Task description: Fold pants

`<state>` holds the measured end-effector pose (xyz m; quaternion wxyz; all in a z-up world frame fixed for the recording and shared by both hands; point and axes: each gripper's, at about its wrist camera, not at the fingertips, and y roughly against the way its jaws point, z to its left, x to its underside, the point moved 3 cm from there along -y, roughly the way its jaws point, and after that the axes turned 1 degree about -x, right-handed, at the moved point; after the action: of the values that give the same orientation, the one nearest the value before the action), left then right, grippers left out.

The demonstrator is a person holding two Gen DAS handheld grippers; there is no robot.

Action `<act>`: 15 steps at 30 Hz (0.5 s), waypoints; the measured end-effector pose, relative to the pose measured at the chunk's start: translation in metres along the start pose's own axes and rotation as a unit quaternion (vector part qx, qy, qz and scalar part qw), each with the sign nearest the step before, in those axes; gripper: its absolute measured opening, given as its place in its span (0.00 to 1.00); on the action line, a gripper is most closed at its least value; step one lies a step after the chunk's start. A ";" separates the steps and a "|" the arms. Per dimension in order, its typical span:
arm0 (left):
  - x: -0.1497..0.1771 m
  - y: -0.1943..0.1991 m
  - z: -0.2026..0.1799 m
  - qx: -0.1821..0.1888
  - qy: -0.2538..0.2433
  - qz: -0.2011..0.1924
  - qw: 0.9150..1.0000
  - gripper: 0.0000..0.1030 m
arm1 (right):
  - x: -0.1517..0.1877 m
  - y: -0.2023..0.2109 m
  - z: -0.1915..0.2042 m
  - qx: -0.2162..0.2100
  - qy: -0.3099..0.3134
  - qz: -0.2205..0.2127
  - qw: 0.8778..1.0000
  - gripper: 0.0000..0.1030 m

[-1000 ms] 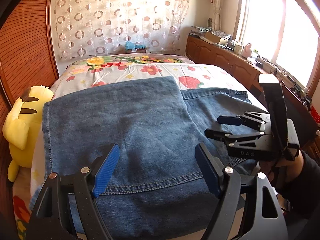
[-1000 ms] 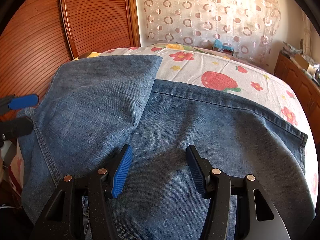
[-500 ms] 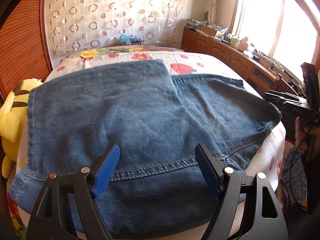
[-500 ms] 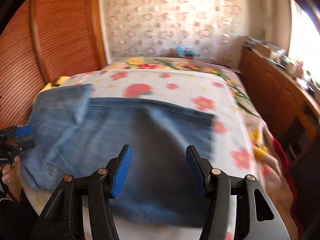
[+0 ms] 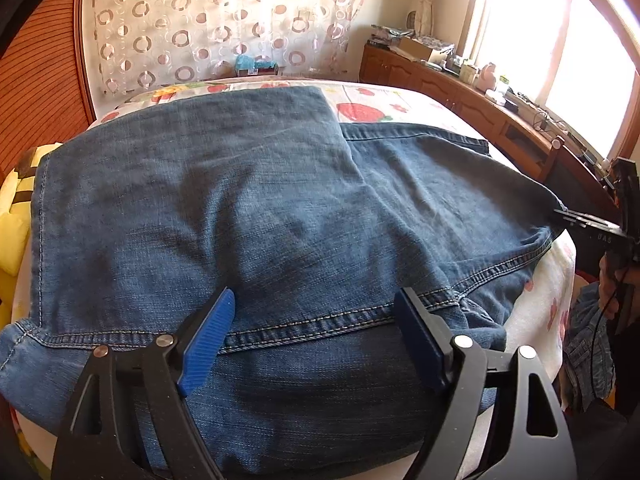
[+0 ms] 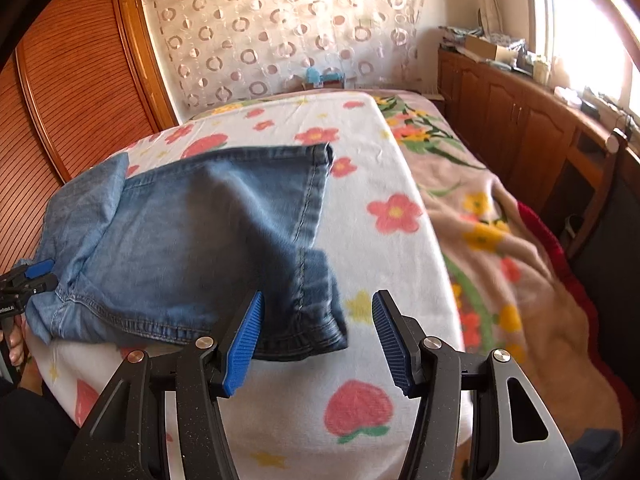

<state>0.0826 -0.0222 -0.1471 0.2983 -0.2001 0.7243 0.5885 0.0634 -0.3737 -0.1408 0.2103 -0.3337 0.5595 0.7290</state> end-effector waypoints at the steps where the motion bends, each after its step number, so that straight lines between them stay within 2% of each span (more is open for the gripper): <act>1: 0.001 0.000 -0.001 -0.001 -0.001 0.000 1.000 0.81 | -0.001 -0.005 0.003 -0.002 -0.001 0.002 1.000 0.56; 7: 0.001 0.000 0.001 -0.003 -0.005 -0.003 1.000 0.81 | -0.003 -0.020 0.009 -0.007 -0.004 0.006 1.000 0.56; 15: 0.002 0.001 0.002 -0.005 -0.003 -0.013 1.000 0.81 | 0.000 -0.021 0.013 0.001 0.004 0.000 1.000 0.56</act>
<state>0.0806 -0.0202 -0.1484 0.3071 -0.2091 0.7178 0.5889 0.0750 -0.3555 -0.1531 0.2081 -0.3367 0.5612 0.7269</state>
